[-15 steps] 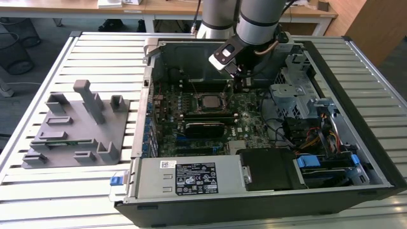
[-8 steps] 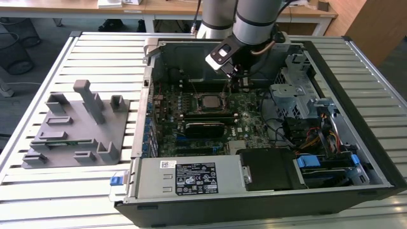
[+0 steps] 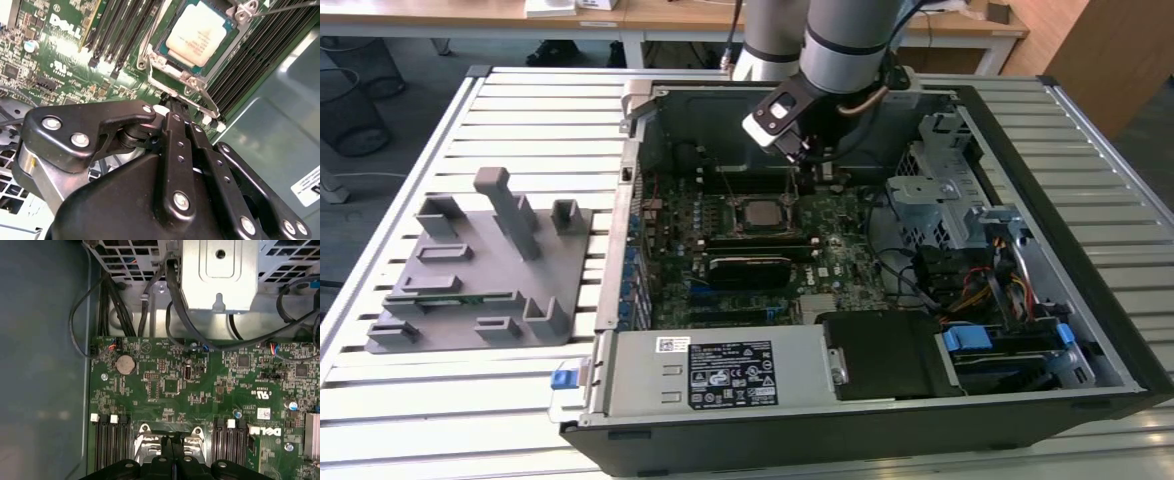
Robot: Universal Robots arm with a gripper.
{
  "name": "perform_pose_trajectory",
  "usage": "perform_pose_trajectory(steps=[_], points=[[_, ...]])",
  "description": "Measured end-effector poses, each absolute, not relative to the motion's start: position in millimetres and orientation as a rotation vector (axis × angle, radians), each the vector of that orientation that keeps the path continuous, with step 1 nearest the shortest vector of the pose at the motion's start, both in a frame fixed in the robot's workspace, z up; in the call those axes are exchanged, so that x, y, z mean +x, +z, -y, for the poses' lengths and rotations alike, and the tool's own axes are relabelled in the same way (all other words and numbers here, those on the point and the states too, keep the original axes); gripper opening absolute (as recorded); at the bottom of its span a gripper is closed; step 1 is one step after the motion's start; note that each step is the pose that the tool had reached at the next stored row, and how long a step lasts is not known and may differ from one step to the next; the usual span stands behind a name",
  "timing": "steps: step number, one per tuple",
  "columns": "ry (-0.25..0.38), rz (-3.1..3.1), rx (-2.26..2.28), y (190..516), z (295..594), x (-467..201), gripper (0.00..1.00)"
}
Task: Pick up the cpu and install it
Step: 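Close the cpu cover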
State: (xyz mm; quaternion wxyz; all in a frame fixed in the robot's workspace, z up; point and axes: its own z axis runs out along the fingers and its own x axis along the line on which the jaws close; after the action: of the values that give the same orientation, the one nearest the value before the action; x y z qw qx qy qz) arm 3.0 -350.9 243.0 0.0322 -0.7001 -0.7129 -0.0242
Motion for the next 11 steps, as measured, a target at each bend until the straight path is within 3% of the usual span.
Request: perform_pose_trajectory(steps=[11], points=[[-0.075,2.195,-2.155,241,351,-19,0.11]])
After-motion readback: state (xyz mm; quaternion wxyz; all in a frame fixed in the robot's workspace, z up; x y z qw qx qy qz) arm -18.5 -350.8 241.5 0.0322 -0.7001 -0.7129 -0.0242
